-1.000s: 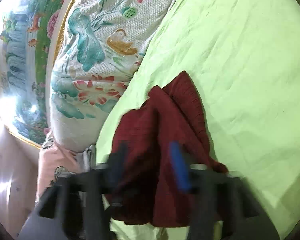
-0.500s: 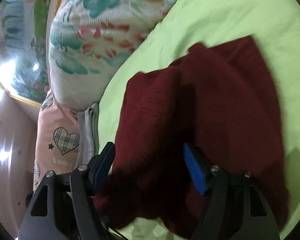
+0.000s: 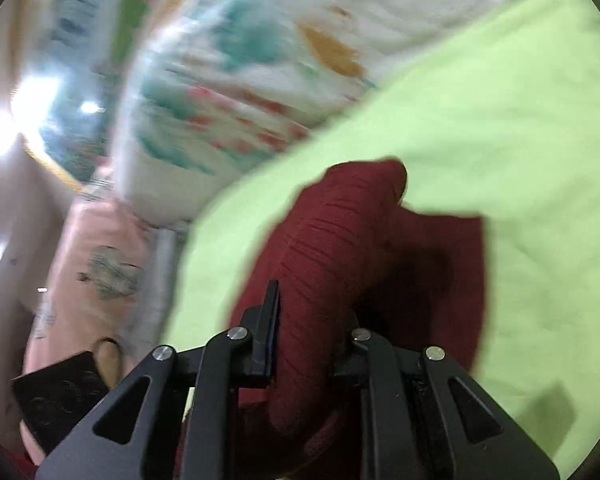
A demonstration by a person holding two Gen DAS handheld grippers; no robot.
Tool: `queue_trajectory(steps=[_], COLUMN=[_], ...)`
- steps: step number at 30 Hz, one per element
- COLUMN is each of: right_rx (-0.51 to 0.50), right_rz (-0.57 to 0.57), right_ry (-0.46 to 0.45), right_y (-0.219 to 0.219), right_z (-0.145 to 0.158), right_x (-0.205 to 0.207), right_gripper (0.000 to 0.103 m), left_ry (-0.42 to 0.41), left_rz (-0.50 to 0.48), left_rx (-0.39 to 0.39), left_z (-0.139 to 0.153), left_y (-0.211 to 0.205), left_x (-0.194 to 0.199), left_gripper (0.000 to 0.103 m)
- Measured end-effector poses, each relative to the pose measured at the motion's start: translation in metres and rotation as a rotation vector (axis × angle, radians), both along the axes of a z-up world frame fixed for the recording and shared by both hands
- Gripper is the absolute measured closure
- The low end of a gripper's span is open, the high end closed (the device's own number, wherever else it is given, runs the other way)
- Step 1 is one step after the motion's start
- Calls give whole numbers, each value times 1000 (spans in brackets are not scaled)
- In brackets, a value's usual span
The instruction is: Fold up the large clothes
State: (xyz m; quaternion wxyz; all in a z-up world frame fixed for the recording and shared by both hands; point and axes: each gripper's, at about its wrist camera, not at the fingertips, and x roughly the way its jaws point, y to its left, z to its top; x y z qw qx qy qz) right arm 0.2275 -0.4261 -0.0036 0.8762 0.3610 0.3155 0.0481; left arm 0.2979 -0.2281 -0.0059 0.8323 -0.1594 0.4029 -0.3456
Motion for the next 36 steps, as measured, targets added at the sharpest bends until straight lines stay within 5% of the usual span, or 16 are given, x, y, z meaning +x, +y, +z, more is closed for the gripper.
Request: queue_trajectory(steps=[3, 12, 13, 17, 19, 20, 24, 28, 36], right_rx=[-17, -47, -59, -152, -256, -273, -153, -108, 5], right_rz=[-19, -8, -11, -66, -137, -150, -105, -66, -30], right_ry=[98, 81, 85, 108, 142, 137, 79, 88, 143], right_y=[-8, -8, -6, -3, 0, -1, -8, -10, -15], right_z=[-36, -34, -32, -19, -11, -7, -2, -6, -33], right_x=[4, 4, 3, -14, -25, -31, -44, -38, -24], right_gripper=[84, 80, 73, 65, 41, 39, 26, 25, 23], left_ry=[103, 22, 18, 30, 81, 102, 175, 227, 414], left_rz=[-16, 17, 53, 176, 219, 228, 259, 237, 107], left_rx=[10, -22, 1, 76, 84, 75, 43, 35, -131], left_z=[-31, 22, 25, 22, 11, 6, -11, -30, -81], left_y=[-8, 53, 64, 107, 125, 128, 150, 155, 147], left_x=[9, -38, -40, -37, -25, -17, 2, 22, 59], left_gripper=[88, 44, 37, 34, 34, 34, 30, 21, 9])
